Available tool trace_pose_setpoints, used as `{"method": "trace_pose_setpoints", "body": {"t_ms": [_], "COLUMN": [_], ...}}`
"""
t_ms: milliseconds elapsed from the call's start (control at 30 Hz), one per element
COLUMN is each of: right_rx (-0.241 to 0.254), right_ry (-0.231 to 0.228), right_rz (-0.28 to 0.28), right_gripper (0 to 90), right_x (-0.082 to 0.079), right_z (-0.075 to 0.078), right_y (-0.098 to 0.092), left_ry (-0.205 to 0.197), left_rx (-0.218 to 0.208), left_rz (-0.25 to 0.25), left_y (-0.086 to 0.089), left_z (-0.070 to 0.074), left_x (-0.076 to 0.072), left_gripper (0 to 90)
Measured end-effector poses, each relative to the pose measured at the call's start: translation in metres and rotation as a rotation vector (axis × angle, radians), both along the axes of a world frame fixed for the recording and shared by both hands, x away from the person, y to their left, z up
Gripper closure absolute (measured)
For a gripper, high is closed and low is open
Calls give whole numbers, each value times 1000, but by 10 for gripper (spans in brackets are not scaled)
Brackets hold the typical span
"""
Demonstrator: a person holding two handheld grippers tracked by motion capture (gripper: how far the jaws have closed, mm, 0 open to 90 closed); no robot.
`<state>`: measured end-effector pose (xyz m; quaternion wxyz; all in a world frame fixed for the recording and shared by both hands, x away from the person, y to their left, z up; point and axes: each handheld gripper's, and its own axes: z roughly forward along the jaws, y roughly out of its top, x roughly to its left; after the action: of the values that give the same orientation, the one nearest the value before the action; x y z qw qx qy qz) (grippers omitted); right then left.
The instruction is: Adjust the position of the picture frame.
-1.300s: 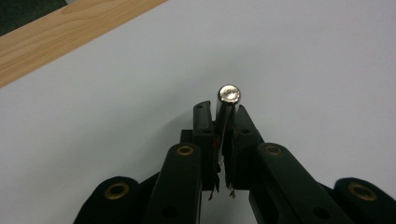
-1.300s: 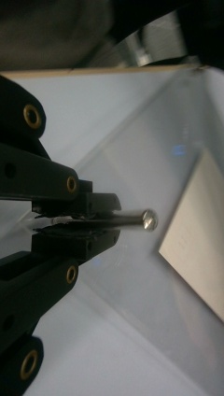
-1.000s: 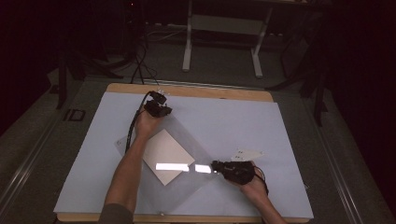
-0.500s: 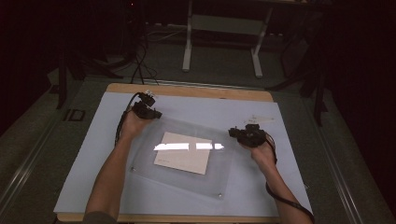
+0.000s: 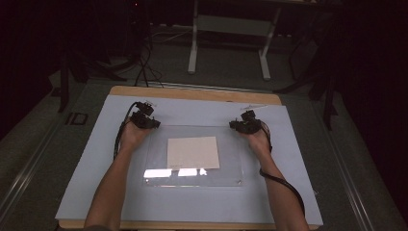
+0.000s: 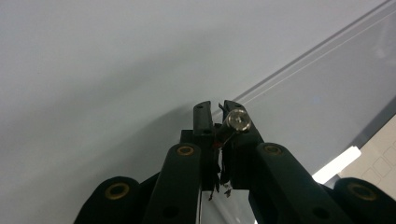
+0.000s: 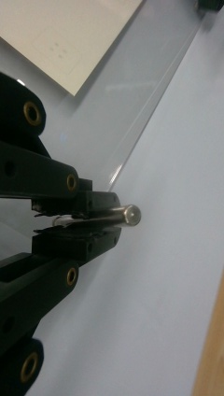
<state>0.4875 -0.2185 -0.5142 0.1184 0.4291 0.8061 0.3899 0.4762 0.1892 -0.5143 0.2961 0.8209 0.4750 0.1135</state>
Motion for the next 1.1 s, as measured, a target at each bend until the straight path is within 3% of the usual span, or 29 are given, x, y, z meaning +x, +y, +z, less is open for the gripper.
{"method": "trace_pose_setpoints", "body": {"t_ms": [167,300,733,967,1100], "right_rx": [1,-28,-23,-41,-43], "right_ry": [18,3,2,8,18], "right_rz": [-23,-28,-42,-35,-24], "right_gripper": [831,836,834,836,835], "right_x": [1,-1,-2,-4,-8], "right_z": [-11,-11,-12,-10,-8], "right_y": [-1,2,2,2,-3], "left_ry": [-11,-25,-25,-27,-17], "left_rx": [24,19,15,3,6], "left_rz": [0,17,27,8,-34], "left_y": [-4,-4,-4,-4,-6], "left_z": [0,-1,-1,-2,-1], "left_x": [-1,-3,-6,-9,-12], "left_gripper": [849,848,847,846,847]}}
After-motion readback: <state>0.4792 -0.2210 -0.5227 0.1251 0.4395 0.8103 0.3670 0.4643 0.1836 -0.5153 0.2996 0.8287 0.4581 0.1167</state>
